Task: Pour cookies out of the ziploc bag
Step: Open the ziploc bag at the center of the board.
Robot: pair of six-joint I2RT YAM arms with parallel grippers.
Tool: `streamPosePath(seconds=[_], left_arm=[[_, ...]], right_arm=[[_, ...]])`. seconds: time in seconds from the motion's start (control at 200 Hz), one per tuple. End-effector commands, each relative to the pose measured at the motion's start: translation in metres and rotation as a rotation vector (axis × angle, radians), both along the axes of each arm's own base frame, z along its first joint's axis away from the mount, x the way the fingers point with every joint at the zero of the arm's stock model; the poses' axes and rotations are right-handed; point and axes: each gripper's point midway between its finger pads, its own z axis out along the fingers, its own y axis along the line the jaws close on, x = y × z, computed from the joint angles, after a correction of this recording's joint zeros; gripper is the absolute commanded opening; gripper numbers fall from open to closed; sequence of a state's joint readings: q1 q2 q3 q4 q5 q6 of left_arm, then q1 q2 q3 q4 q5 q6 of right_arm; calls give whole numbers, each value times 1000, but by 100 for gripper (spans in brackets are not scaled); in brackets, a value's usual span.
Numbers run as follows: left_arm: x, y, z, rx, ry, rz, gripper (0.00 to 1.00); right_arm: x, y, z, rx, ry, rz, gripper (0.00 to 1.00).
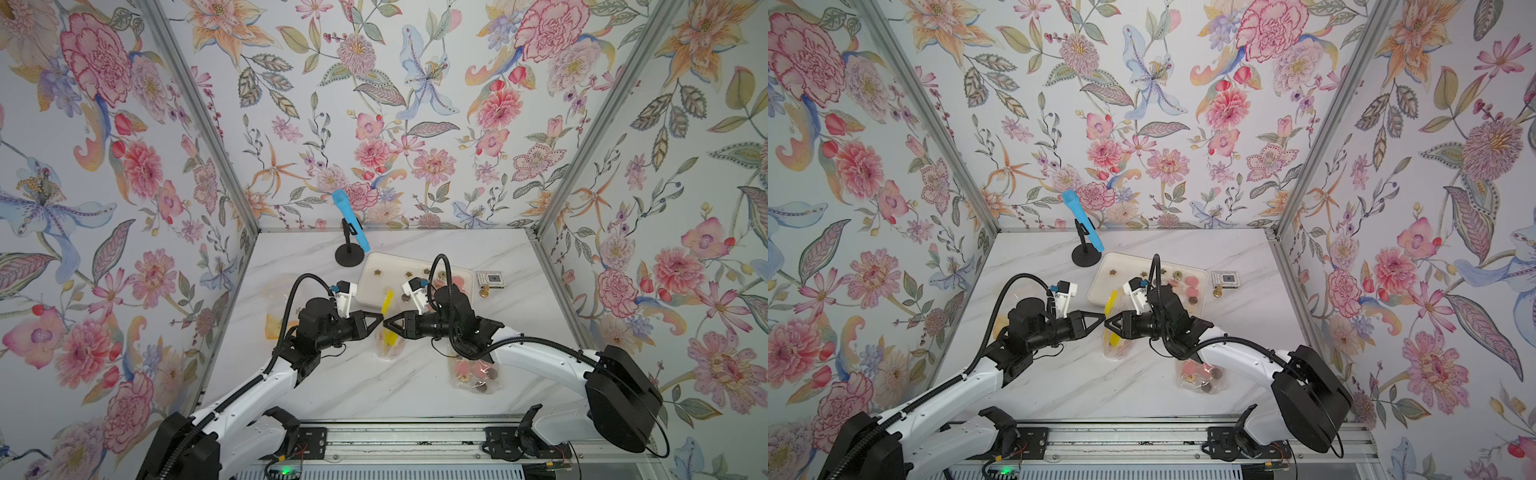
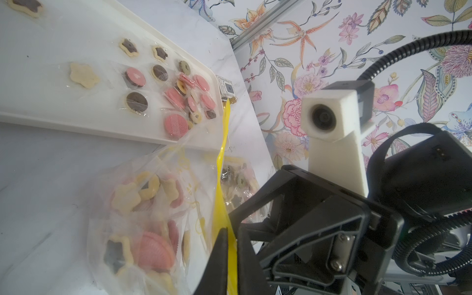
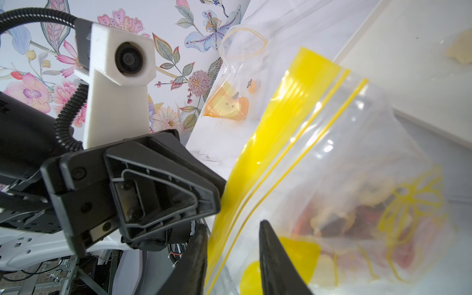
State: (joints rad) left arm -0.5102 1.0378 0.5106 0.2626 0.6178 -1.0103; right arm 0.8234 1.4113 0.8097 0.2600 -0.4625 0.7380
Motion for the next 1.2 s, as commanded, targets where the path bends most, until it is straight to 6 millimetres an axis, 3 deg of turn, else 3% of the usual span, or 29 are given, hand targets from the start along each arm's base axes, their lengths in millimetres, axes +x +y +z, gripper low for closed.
streamPosePath(seconds=[0.0, 0.555, 1.196], left_arm=[[0, 4, -3, 2, 5, 11, 11], [-1, 5, -1, 6, 2, 13, 11], [0, 5, 2, 7, -5, 12, 14]], right_arm=[[2, -3, 3, 12, -15, -14, 34], [5, -9, 7, 15, -29, -31, 37], [6, -7, -3, 2, -11, -27, 38]])
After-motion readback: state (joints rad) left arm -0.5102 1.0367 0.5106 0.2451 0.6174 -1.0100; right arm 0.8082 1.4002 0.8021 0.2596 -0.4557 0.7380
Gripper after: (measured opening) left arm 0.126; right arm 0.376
